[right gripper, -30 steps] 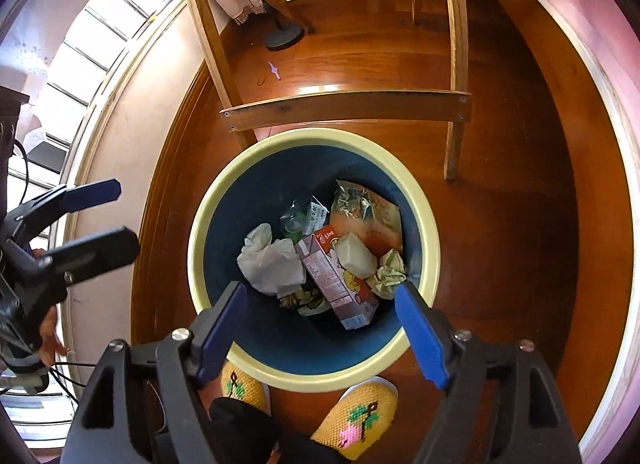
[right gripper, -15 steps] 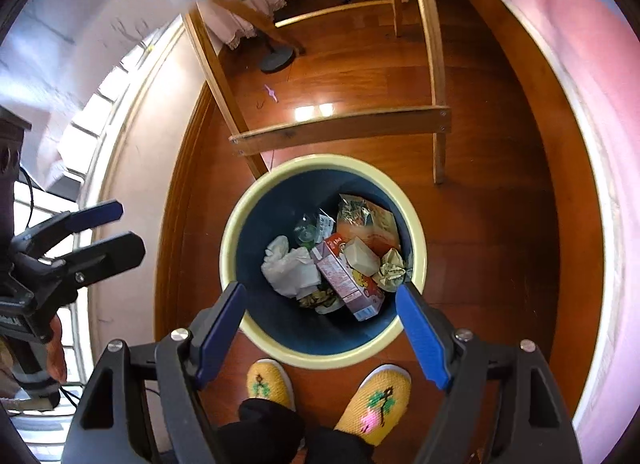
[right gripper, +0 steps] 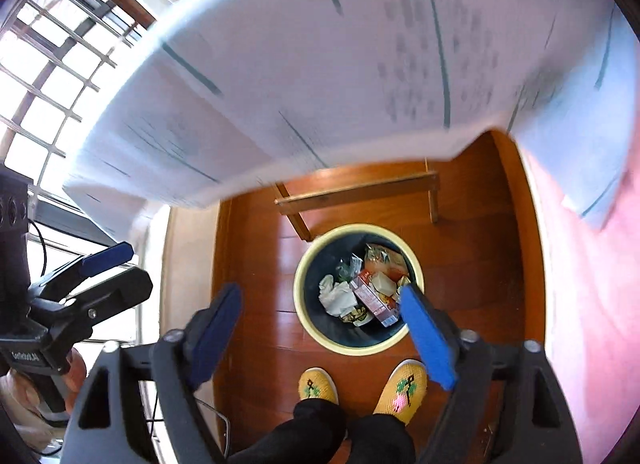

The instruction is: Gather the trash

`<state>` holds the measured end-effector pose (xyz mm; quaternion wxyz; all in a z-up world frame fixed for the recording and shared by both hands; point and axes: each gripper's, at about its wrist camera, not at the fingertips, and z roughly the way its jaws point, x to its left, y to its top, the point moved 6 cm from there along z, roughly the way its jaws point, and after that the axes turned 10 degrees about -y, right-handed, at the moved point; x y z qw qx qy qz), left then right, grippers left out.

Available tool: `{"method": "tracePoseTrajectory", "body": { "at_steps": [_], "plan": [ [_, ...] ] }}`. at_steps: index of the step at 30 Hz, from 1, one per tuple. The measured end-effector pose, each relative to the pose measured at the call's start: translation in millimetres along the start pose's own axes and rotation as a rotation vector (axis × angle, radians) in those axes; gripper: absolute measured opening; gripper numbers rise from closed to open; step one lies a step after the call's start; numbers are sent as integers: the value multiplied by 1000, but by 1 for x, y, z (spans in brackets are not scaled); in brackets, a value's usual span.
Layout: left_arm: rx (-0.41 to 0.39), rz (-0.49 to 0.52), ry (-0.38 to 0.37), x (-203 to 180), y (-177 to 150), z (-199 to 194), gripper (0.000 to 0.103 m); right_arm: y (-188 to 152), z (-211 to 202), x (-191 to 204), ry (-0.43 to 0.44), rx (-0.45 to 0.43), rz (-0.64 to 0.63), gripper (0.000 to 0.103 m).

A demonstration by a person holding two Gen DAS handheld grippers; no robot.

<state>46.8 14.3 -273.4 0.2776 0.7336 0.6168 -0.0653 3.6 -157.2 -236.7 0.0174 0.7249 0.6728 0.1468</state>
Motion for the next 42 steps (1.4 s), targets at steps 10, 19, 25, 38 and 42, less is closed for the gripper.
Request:
{"method": "tracePoseTrajectory", "body": {
  "at_steps": [10, 19, 25, 38, 42],
  "plan": [
    [-101, -11, 98, -54, 45, -107, 102, 47, -122, 31, -22, -102, -65, 90],
    [-199, -54, 206, -84, 72, -176, 102, 78, -197, 46, -58, -200, -76, 90],
    [-233, -81, 279, -93, 76, -200, 102, 95, -230, 52, -80, -255, -82, 90],
    [-292, -75, 376, -108, 80, -221, 102, 103, -252, 57, -116, -315, -109, 90],
    [-301, -78, 384, -108, 82, -223, 102, 105, -252, 59, -118, -319, -113, 90]
  ]
}}
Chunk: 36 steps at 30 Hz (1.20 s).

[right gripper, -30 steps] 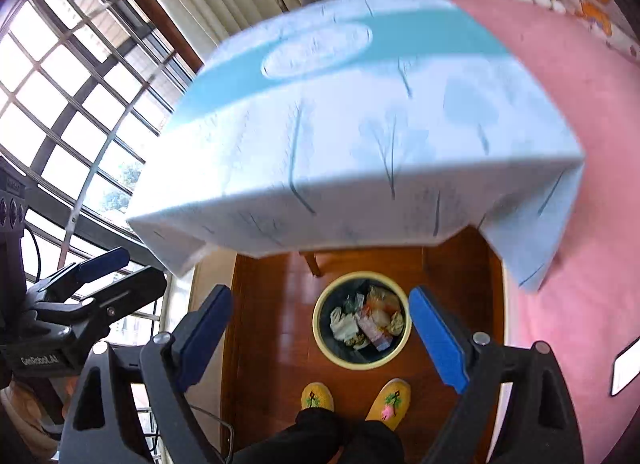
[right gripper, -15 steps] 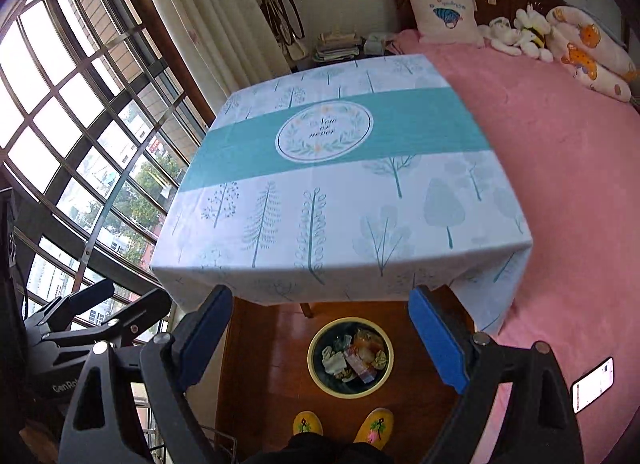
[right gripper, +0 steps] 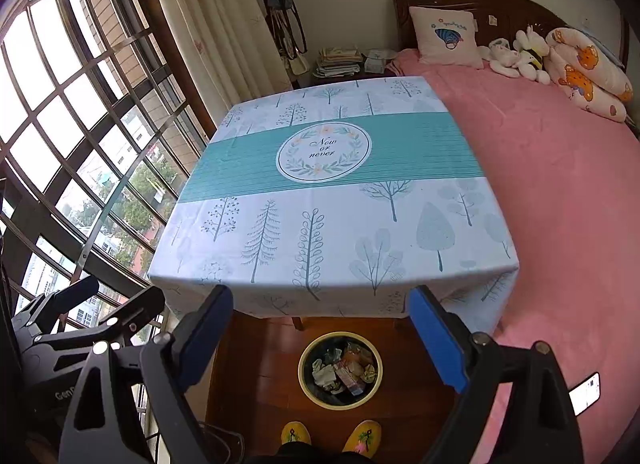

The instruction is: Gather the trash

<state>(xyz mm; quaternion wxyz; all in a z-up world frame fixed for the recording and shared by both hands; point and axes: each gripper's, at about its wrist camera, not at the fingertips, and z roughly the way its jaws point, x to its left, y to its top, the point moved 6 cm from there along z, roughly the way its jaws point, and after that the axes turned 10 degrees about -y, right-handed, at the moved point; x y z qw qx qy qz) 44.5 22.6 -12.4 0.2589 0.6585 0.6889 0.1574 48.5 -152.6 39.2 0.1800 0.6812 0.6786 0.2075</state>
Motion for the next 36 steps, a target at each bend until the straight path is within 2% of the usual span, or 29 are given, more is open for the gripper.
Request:
{"method": "tracePoseTrajectory", "body": {
  "at_steps": [16, 36],
  "plan": [
    [-36, 14, 25, -7, 12, 1, 102, 9, 1, -6, -22, -37, -1, 90],
    [15, -24, 16, 0, 13, 14, 102, 13, 13, 1, -33, -11, -31, 90]
  ]
}}
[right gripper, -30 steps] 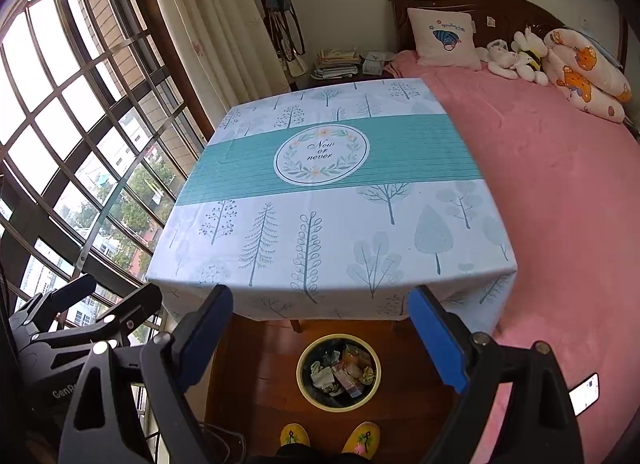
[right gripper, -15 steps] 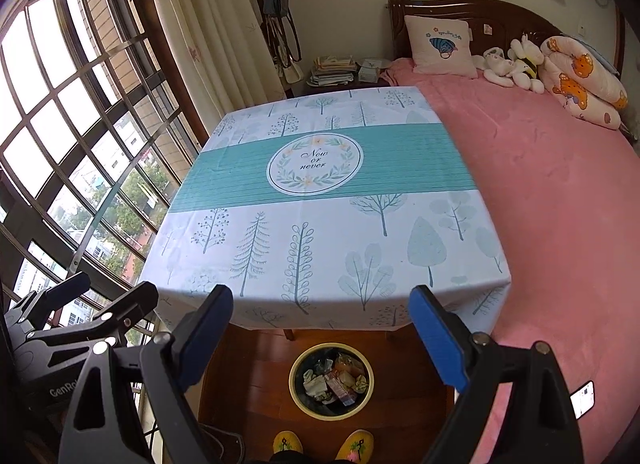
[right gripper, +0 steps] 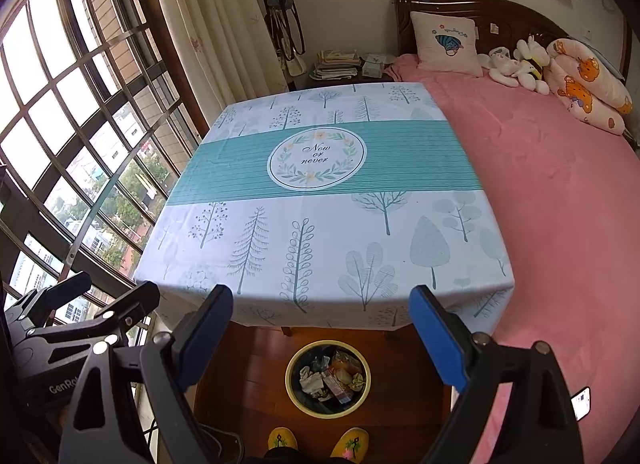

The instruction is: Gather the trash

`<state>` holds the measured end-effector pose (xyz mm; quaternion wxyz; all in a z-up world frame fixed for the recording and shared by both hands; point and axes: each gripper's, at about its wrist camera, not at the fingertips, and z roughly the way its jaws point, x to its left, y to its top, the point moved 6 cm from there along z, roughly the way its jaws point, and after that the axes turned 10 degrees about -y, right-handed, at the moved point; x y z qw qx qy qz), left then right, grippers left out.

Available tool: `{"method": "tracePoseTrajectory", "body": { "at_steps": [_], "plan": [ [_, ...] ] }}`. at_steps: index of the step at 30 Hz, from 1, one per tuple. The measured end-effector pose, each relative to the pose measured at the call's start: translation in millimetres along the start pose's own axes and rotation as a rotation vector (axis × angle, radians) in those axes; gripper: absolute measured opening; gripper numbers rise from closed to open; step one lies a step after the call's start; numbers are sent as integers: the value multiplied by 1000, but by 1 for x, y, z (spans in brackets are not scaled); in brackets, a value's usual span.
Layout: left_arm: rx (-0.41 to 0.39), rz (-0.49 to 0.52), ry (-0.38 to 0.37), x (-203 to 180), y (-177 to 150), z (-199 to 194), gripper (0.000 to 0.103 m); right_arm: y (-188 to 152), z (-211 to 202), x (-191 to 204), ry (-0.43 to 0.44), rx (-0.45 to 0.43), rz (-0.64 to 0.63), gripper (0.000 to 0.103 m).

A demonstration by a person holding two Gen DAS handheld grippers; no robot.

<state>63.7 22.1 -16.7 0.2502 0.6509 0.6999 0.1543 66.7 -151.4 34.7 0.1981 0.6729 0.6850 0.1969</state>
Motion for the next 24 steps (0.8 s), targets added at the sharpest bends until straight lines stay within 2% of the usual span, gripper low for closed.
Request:
{"method": "tracePoseTrajectory", "body": {
  "at_steps": [24],
  "plan": [
    [12, -6, -6, 2, 4, 9, 102, 2, 5, 2, -3, 4, 2, 90]
  ]
}}
